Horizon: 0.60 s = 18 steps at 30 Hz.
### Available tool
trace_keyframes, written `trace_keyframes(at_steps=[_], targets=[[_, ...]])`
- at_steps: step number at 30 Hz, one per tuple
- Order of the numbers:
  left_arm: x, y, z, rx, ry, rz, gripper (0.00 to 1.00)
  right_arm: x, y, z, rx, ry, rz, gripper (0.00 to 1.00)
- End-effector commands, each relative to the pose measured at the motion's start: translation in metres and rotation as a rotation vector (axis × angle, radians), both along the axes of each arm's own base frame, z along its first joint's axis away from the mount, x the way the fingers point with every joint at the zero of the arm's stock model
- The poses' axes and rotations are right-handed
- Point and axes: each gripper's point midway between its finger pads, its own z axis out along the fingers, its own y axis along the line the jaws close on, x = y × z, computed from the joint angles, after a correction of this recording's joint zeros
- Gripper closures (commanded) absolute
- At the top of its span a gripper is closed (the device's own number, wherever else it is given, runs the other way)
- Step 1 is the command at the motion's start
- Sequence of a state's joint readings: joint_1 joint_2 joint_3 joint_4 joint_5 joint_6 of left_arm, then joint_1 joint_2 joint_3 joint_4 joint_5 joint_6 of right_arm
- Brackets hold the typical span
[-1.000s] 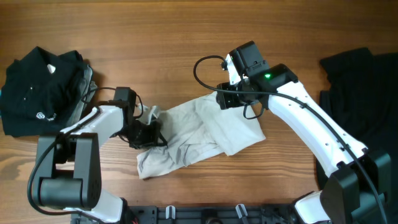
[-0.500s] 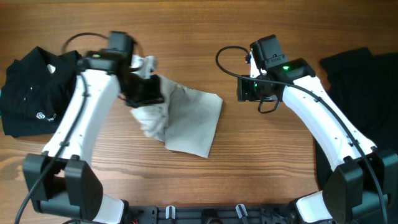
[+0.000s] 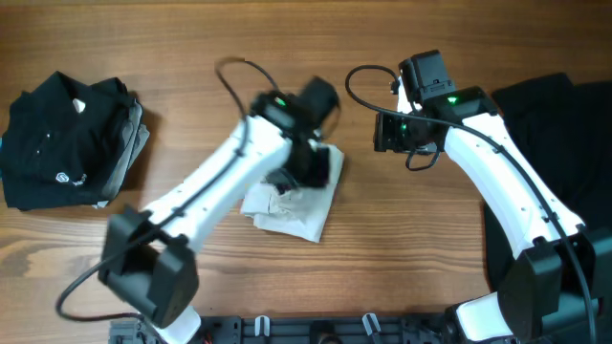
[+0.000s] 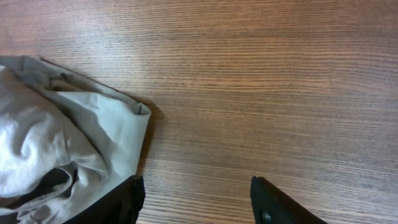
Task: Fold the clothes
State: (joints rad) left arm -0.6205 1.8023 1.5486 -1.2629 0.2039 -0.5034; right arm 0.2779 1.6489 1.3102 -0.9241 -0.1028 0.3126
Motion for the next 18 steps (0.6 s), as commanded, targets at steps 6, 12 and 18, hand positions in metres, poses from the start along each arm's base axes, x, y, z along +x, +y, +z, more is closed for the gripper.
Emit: trace_keyframes(at_steps=[6, 12, 18], targets=[[0.062, 0.090, -0.031, 0.003, -0.061, 0.037, 0.36, -0.002, -0.004, -0.001, -0.020, 0.014, -0.008, 0.39], [0.057, 0.057, -0.038, -0.305, 0.008, -0.076, 0.50, -0.005, -0.005, -0.002, -0.024, 0.026, -0.008, 0.40], [0.038, 0.032, -0.063, -0.257, 0.064, -0.194, 0.69, -0.007, -0.006, -0.003, -0.028, 0.035, -0.007, 0.41]])
